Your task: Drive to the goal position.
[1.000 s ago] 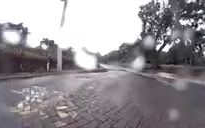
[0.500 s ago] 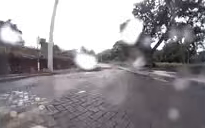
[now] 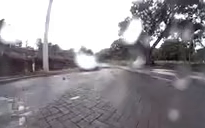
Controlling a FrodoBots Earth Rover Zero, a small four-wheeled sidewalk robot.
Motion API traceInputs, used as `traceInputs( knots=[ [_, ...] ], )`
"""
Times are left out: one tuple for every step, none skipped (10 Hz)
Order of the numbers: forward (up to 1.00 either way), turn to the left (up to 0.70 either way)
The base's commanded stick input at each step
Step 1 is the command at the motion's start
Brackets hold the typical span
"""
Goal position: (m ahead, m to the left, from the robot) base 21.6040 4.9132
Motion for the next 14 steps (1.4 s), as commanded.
traceInputs(
  knots=[
    [0.85, 0.00],
    [0.85, 0.00],
    [0.85, 0.00],
    [0.85, 0.00],
    [0.85, 0.00],
    [0.85, 0.00],
    [0.85, 0.00],
    [0.85, 0.00],
    [0.85, 0.00],
    [0.85, 0.00],
    [0.85, 0.00],
    [0.85, 0.00],
    [0.85, 0.00],
    [0.85, 0.00]
  ],
)
